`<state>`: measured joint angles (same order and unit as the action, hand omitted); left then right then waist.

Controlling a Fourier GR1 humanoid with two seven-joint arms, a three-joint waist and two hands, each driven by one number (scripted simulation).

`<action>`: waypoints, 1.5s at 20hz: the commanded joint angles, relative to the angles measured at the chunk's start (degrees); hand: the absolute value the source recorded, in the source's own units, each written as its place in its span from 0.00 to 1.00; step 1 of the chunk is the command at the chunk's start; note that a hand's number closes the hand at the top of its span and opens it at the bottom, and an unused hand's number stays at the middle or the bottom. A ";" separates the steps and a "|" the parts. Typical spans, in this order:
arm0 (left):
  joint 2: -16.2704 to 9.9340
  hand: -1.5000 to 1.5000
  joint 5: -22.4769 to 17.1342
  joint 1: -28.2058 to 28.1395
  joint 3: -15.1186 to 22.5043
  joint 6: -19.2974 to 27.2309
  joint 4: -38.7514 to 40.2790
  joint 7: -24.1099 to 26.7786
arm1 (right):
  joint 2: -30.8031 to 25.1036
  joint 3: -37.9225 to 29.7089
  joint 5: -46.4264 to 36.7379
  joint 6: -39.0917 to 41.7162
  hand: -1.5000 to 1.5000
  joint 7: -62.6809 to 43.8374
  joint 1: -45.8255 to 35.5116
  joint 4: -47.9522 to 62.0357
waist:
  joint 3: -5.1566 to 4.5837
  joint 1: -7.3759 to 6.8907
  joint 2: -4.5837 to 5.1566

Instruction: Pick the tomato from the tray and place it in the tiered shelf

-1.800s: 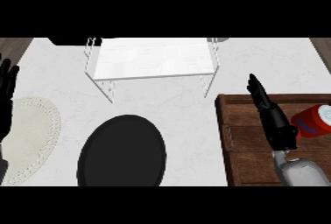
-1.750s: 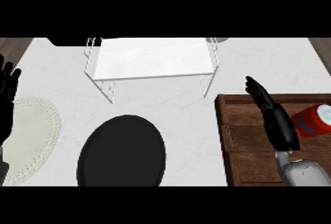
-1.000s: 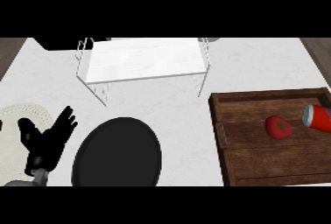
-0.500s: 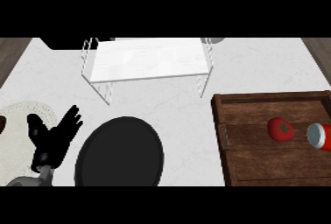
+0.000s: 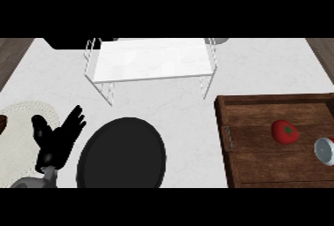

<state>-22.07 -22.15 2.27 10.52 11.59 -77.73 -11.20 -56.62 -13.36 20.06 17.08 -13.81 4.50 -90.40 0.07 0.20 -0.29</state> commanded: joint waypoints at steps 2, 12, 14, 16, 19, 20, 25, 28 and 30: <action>0.94 0.50 0.94 0.08 0.25 -0.15 0.66 -1.06 | 0.59 4.63 -4.64 -7.96 0.00 -15.80 -4.87 -8.32 | -0.16 -0.60 0.31; 2.78 0.50 2.75 1.27 -1.07 -0.50 0.29 -4.04 | 6.37 14.63 -14.17 -4.76 0.00 -28.34 -12.20 -8.31 | -0.09 -0.30 0.27; 2.93 0.50 3.58 -2.72 -1.13 -0.68 -4.78 -4.10 | 8.19 13.09 -16.71 -3.01 0.00 -25.94 -12.79 -5.14 | -0.07 -0.47 0.25; 3.74 0.50 3.22 -2.90 -2.27 -3.50 1.45 1.15 | 11.39 17.49 -21.05 -5.23 0.00 -27.23 -14.48 -3.59 | -0.09 -0.65 0.36; 2.48 0.50 3.19 1.21 -4.08 -3.92 1.20 -3.86 | 11.98 16.97 -22.05 -4.41 0.00 -34.53 -12.88 -9.93 | -0.10 -0.08 0.25; 4.17 0.50 5.21 -0.34 -3.38 -1.97 -0.52 -3.68 | 14.63 15.63 -24.66 -5.48 0.00 -29.40 -10.47 -7.10 | -0.07 -0.14 0.25; 3.77 0.50 5.18 0.67 -5.29 -2.71 -0.99 -5.89 | 16.99 17.10 -30.72 -6.96 0.00 -32.48 -5.19 -13.46 | -0.07 0.10 0.19; 3.42 0.50 5.80 -1.21 -5.87 -5.11 -3.73 -6.84 | 20.21 17.14 -34.05 -4.66 0.00 -31.95 -11.44 -7.06 | -0.06 -0.37 0.25; 5.40 0.50 6.67 -0.43 -6.86 -4.95 -1.34 -4.91 | 20.92 14.24 -34.77 -4.04 0.00 -26.92 -7.68 -5.90 | -0.06 -0.13 0.26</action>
<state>-18.09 -16.49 1.93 4.37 6.72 -78.86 -14.89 -38.16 2.54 -11.64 12.68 -44.00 -5.81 -97.30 0.13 -0.08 -0.16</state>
